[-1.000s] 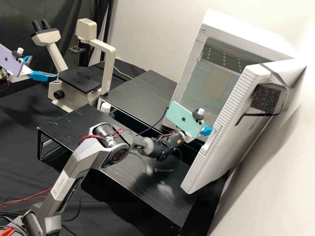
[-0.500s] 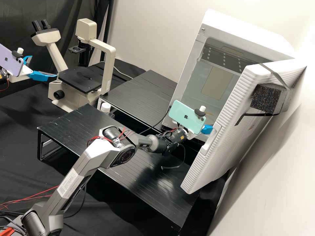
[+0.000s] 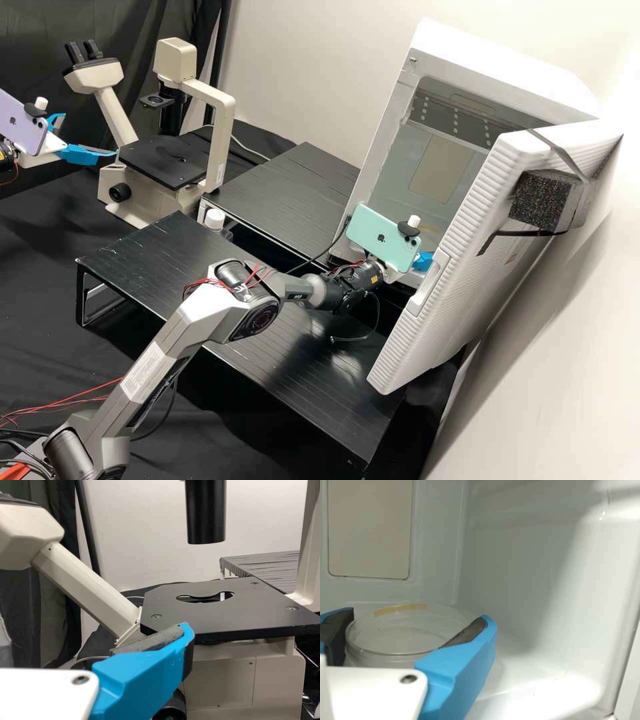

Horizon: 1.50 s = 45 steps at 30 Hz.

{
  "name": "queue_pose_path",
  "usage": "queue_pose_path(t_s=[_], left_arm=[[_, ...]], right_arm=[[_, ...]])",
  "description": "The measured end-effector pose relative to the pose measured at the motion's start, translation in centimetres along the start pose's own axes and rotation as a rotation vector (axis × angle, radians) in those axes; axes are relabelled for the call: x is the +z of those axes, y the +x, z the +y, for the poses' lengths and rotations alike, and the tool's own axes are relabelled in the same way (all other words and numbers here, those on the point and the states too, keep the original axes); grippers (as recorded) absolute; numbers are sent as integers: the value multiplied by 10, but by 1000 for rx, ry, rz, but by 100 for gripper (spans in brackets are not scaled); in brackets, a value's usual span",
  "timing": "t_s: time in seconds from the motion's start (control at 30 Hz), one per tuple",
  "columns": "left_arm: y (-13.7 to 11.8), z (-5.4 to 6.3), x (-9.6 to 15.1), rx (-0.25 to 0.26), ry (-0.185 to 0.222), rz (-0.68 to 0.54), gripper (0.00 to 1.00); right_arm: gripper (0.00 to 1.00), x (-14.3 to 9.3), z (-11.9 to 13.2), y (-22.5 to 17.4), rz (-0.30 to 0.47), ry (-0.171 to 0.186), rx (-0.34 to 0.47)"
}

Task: Return the petri dish to the incubator.

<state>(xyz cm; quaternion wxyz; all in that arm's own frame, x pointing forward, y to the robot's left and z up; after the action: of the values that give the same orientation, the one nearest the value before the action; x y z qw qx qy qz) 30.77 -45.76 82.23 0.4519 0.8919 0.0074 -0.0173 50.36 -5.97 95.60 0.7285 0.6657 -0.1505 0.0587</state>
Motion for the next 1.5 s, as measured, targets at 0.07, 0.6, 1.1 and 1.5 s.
queue_pose_path(t_s=[0.07,0.6,1.1,1.5], left_arm=[[0,0,0,0,0,0,100],[0,0,0,0,0,0,100],[0,0,0,0,0,0,100],[0,0,0,0,0,0,100]], right_arm=[[100,0,0,0,0,0,0],[100,2,0,1,-2,22,3],[100,5,6,-41,-7,0,2],[100,0,7,-125,18,-41,32]])
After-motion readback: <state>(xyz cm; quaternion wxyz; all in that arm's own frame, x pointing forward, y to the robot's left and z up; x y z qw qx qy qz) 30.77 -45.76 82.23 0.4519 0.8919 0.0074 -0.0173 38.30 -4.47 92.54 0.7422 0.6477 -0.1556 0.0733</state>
